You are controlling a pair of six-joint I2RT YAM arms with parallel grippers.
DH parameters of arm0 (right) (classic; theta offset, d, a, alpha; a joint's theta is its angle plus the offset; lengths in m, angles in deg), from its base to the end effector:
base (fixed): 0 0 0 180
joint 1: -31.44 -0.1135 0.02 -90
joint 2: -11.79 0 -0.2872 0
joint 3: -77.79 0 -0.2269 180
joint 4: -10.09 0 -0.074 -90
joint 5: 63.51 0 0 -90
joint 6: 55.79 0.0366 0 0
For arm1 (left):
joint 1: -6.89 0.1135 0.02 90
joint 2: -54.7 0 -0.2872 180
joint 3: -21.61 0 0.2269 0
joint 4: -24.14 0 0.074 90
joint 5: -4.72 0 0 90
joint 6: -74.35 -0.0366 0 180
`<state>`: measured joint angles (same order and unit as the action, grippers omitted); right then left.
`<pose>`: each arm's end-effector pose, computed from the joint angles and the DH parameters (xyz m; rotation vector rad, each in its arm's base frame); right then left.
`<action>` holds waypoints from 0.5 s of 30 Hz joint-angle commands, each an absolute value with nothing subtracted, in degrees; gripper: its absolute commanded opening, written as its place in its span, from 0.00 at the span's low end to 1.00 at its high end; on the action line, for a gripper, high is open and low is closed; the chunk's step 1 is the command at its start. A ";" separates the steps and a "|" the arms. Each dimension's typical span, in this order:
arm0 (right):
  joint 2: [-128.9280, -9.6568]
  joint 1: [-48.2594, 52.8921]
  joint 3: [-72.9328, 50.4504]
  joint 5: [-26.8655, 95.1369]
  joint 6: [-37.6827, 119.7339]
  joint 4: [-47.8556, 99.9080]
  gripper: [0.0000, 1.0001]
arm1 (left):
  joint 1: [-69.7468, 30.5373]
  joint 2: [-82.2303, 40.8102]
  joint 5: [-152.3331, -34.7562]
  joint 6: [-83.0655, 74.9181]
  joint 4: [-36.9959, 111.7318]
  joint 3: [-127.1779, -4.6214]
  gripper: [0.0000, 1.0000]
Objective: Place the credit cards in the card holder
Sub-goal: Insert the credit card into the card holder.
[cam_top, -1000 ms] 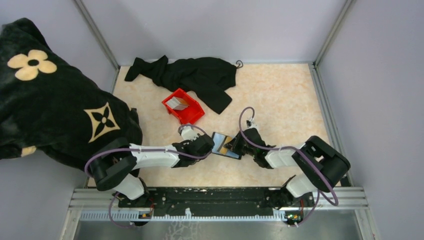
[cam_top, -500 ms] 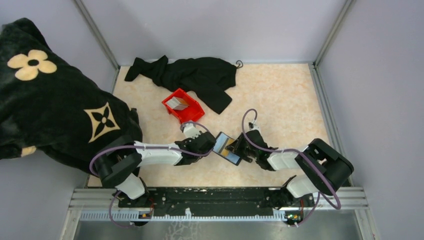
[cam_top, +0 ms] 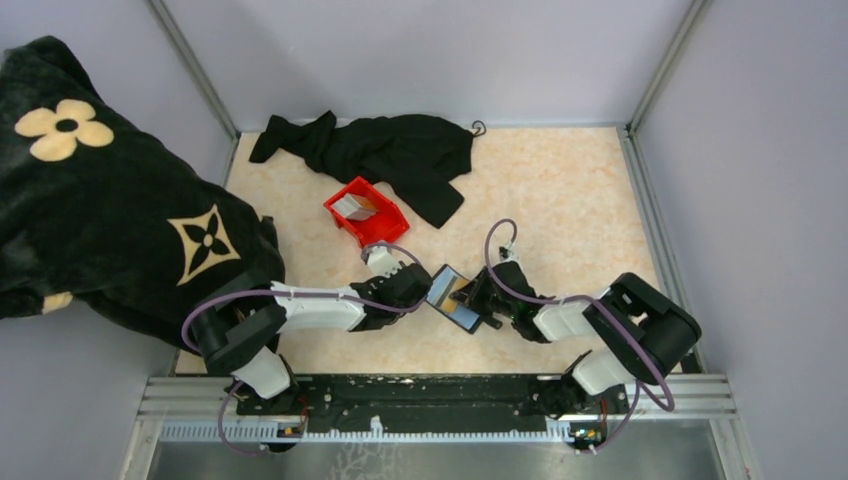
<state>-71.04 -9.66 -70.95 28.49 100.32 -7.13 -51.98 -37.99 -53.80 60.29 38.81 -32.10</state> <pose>0.1623 0.1433 0.1583 0.4959 2.3377 1.0400 0.1571 -0.2231 0.1729 -0.5674 2.3063 -0.4607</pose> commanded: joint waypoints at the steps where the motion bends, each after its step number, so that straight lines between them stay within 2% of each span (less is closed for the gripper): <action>1: -74.12 -10.26 -70.23 30.63 97.26 0.01 0.07 | -51.82 -44.60 -61.03 58.31 51.00 -27.22 0.29; 8: -68.44 -10.87 -69.79 27.97 94.34 7.35 0.33 | -52.23 -43.86 -61.18 58.77 50.77 -26.28 0.28; 10: -66.49 -10.89 -69.15 26.97 93.16 10.25 0.36 | -52.34 -43.92 -61.28 58.79 50.69 -26.17 0.28; 15: -62.88 -10.93 -67.69 25.47 91.30 15.84 0.38 | -52.43 -43.55 -61.04 58.41 50.63 -26.25 0.27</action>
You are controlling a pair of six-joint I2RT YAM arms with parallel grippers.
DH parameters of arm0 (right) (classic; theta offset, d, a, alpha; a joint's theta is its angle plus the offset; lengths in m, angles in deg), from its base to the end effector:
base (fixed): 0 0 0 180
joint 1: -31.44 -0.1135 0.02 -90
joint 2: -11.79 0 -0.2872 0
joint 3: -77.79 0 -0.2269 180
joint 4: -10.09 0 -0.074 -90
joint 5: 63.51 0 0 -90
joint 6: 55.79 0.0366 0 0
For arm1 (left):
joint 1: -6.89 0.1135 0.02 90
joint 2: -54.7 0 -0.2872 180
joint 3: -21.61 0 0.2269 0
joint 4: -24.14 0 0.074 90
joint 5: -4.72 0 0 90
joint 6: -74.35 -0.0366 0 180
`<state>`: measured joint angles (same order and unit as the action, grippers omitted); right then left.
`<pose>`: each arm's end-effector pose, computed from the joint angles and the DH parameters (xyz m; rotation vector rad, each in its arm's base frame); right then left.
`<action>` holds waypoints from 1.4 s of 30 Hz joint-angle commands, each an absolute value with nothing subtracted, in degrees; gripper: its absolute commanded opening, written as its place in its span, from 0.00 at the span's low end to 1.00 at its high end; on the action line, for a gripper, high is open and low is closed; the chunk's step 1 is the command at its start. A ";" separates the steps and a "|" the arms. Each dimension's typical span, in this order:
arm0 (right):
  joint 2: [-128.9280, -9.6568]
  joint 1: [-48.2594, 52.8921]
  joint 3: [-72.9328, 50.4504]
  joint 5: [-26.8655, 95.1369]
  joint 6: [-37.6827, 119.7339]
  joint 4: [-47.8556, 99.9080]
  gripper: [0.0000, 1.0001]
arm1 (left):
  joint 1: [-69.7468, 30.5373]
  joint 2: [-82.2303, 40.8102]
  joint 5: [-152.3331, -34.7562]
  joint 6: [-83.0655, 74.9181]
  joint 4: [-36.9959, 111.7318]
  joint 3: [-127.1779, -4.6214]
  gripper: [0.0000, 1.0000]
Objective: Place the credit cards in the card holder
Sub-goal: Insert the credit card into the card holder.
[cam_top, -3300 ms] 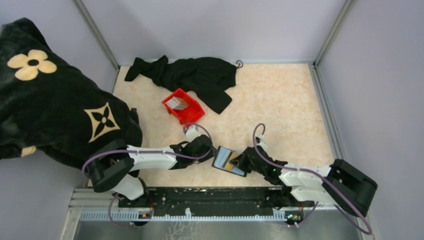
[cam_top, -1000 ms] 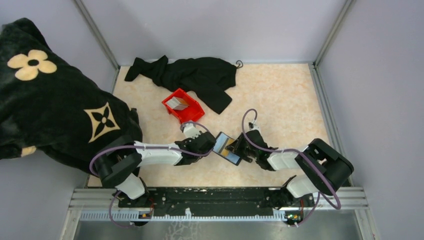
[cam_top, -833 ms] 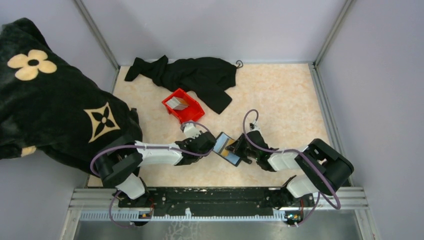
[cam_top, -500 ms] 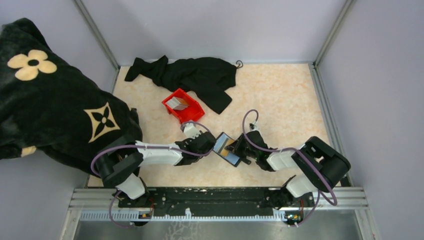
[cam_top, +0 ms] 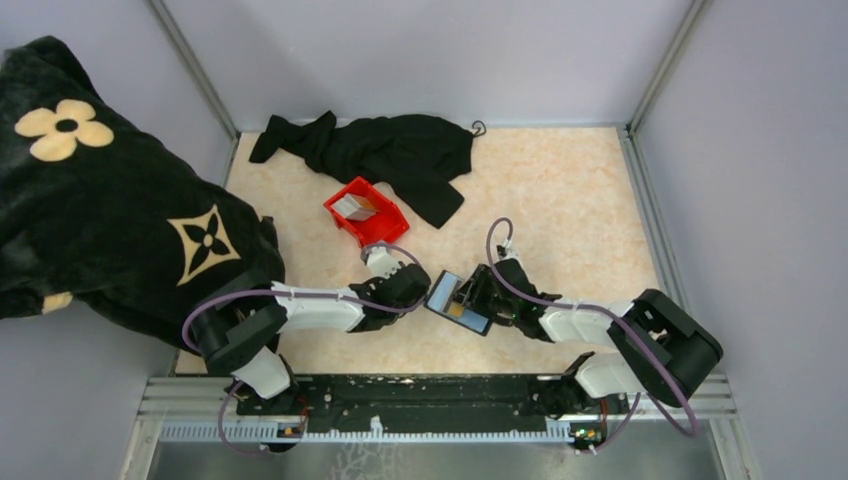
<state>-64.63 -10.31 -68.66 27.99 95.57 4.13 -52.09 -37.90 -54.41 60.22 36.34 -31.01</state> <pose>0.1540 0.1387 0.1719 0.3952 2.3797 0.9634 0.1560 -0.2230 0.1713 -0.5672 2.3010 -0.4962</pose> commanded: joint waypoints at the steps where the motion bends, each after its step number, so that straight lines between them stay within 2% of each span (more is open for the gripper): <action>1: -62.46 -10.94 -67.47 25.44 91.05 16.61 0.38 | -52.43 -43.56 -60.90 58.31 50.63 -26.32 0.27; 14: -62.15 -11.18 -64.11 26.89 87.02 21.30 0.38 | -52.79 -41.74 -61.81 57.17 46.92 -24.54 0.23; 27: -65.63 -11.32 -61.55 28.25 84.95 21.54 0.38 | -54.61 -32.08 -61.11 48.00 34.89 -19.92 0.30; 36: -66.51 -11.36 -61.92 28.91 84.70 20.66 0.38 | -55.38 -23.63 -59.38 43.21 30.00 -18.72 0.25; 42: -66.78 -11.37 -61.79 29.23 84.46 20.29 0.38 | -55.76 -22.64 -60.85 40.60 26.51 -19.42 0.20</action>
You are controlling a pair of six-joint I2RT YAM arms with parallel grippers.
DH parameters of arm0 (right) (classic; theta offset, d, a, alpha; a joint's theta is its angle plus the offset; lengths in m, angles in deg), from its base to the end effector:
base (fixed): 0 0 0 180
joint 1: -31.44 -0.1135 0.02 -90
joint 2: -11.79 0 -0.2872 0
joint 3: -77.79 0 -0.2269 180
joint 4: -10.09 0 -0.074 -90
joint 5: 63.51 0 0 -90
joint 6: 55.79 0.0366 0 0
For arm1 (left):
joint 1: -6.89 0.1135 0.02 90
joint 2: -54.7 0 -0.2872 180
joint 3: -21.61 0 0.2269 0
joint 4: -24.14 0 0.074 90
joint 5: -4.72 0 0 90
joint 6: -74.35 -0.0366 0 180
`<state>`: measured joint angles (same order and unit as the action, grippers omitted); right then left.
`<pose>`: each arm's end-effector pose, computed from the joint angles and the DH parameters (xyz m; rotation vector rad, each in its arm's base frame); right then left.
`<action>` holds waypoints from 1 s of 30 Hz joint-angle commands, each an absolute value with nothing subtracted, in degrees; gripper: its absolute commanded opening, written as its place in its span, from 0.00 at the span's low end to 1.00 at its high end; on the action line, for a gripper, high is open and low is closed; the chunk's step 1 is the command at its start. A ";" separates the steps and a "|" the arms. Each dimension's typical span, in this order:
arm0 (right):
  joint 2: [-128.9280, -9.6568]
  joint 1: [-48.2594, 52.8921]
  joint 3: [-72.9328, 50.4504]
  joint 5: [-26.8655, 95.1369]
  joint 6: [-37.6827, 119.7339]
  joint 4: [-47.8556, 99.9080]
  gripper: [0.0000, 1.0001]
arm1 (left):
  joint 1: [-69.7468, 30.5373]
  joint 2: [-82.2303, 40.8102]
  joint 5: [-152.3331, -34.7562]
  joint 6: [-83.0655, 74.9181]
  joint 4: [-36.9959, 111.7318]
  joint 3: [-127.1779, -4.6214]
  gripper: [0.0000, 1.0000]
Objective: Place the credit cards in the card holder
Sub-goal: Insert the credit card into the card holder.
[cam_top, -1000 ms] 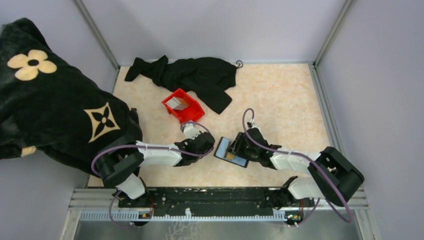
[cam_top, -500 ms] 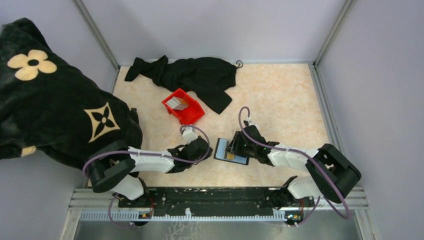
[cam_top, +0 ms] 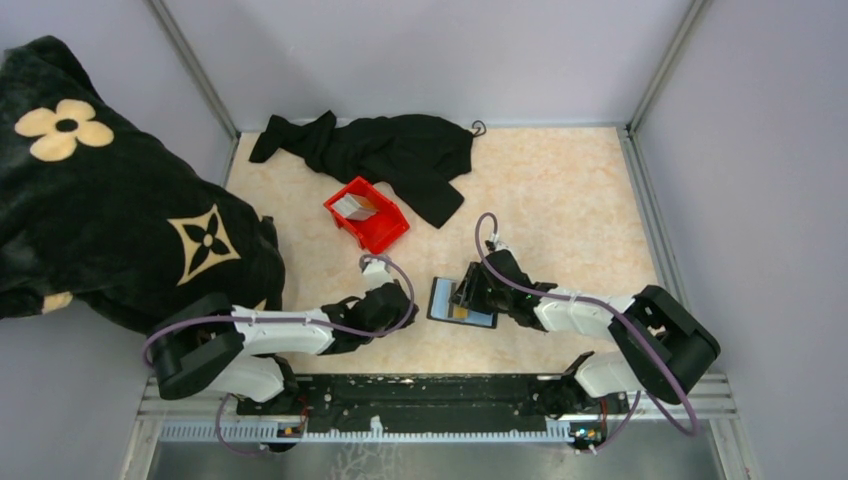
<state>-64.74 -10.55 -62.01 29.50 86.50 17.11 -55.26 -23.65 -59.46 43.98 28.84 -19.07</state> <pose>0.1595 0.1461 0.1825 0.1960 2.4898 0.8339 0.1172 -0.1876 0.1840 -0.1811 2.2923 -0.6271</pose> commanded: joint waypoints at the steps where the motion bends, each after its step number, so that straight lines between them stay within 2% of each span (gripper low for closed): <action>1: -66.85 -11.37 -61.82 29.31 84.47 20.21 0.38 | -55.81 -22.73 -61.08 40.20 26.09 -19.60 0.20; 30: -67.75 -11.36 -62.38 30.76 84.37 18.31 0.38 | -57.87 -32.22 -64.33 36.36 23.52 -25.89 0.21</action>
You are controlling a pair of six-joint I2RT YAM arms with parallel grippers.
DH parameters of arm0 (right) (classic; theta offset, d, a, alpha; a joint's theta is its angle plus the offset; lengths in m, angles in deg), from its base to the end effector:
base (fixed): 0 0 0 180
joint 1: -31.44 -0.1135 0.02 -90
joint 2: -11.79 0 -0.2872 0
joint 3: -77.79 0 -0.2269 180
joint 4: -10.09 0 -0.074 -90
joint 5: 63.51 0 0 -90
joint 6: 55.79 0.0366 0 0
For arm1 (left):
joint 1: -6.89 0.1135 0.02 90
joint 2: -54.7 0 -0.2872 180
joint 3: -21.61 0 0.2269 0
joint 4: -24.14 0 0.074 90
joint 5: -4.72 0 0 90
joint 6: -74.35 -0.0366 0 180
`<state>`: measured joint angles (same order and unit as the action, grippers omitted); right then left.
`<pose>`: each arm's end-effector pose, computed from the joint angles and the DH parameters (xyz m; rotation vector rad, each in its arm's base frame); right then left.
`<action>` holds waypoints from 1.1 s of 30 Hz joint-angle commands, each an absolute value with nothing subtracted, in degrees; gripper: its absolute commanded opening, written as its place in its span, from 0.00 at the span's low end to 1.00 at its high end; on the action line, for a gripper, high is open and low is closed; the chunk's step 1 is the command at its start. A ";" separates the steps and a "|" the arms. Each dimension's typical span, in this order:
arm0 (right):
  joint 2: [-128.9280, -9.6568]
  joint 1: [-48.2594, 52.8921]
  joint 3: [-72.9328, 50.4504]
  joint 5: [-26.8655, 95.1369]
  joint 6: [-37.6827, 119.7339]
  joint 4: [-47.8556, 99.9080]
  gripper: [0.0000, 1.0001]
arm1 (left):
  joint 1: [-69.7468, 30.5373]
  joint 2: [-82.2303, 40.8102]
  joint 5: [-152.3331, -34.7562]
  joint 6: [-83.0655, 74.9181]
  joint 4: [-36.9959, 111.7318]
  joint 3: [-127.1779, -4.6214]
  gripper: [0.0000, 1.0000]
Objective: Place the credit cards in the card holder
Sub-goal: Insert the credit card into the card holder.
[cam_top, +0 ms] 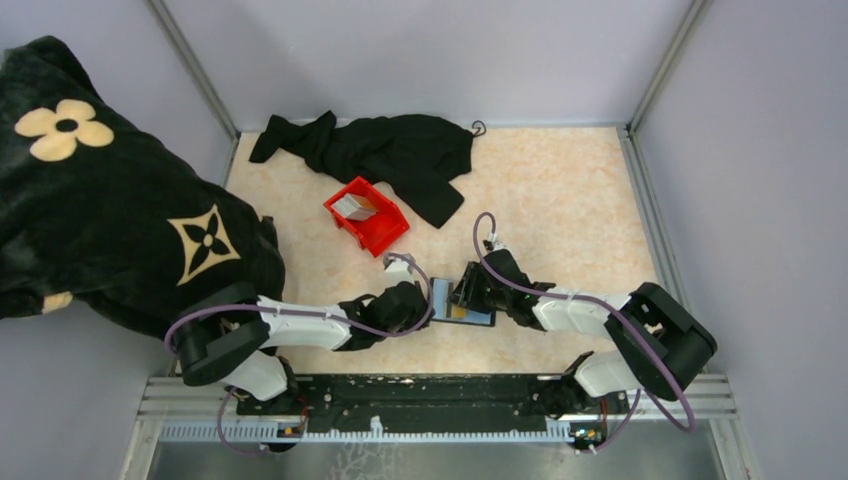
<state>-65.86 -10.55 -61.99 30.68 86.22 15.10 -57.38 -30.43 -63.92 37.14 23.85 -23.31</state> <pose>0.1620 0.1494 0.1816 0.1774 2.4834 0.8643 0.1213 -0.2210 0.1838 0.0284 2.3035 -0.6884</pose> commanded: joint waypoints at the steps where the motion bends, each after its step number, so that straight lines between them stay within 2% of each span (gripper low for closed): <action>1: -67.77 -11.36 -62.41 30.84 84.39 18.38 0.38 | -57.88 -33.12 -63.83 36.83 25.49 -26.90 0.21; 8: -67.13 -11.43 -62.36 30.44 83.67 19.46 0.39 | -58.19 -39.41 -62.98 41.40 37.09 -32.07 0.21; 14: -65.27 -11.45 -62.29 28.78 82.70 22.09 0.48 | -58.81 -42.72 -62.09 45.98 44.47 -34.97 0.17; 18: -63.44 -11.45 -62.11 26.86 81.97 24.84 0.49 | -58.94 -42.55 -61.33 48.42 46.77 -34.65 0.06; 33: -58.64 -11.45 -61.87 21.88 81.05 32.02 0.49 | -59.07 -42.63 -60.94 51.01 48.54 -33.92 0.05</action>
